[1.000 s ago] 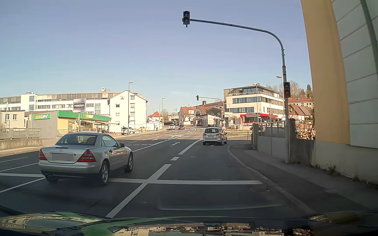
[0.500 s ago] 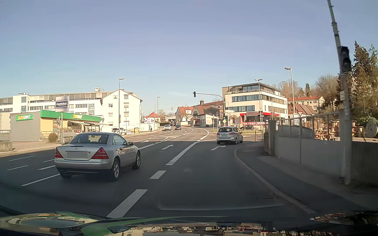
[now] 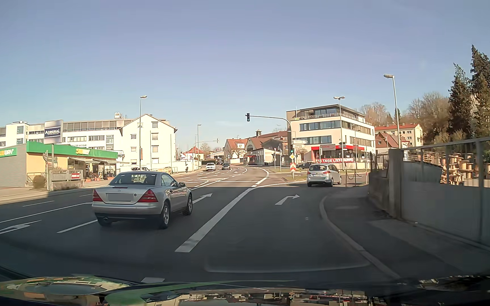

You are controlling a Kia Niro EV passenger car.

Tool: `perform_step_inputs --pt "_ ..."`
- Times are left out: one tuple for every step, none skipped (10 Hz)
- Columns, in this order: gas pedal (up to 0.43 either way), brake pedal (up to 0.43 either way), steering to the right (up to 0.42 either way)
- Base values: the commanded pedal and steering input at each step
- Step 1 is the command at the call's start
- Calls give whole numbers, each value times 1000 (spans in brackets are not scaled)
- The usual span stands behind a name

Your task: Follow the waypoints while adhering to traffic rules and regulations

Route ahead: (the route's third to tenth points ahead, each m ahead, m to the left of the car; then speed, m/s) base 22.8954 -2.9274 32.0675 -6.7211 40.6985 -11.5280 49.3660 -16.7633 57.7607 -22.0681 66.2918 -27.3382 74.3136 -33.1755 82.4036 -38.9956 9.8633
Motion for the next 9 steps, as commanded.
perform_step_inputs --pt "110 0 9" --pt "110 0 12" --pt "110 0 19" --pt "110 0 27" --pt "110 0 34" --pt "87 0 41" --pt "87 0 48" --pt "87 0 59" --pt "87 0 69"
